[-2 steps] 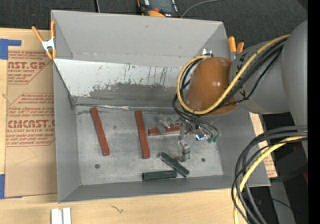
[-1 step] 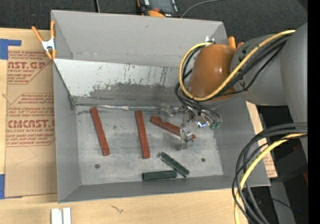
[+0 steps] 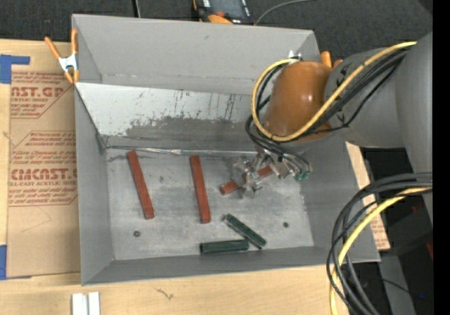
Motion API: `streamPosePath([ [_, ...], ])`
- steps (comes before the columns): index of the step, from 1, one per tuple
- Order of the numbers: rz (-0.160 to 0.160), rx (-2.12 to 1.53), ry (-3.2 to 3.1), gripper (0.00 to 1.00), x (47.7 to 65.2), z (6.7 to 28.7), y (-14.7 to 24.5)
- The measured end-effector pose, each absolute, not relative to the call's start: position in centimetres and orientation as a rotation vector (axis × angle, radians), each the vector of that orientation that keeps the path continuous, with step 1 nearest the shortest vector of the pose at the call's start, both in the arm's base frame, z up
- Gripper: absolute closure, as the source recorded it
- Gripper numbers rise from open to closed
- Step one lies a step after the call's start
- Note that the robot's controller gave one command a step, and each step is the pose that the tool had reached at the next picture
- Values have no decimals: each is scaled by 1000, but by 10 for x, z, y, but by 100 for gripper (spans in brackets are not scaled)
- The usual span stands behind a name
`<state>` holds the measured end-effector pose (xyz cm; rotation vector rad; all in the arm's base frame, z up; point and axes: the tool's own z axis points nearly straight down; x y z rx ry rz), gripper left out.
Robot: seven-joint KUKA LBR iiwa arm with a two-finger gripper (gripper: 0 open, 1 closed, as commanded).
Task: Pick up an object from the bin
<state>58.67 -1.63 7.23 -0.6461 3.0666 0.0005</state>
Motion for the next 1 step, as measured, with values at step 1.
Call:
streamPosePath([
  [1,-1,-1393,2809,100,548,72,-38],
])
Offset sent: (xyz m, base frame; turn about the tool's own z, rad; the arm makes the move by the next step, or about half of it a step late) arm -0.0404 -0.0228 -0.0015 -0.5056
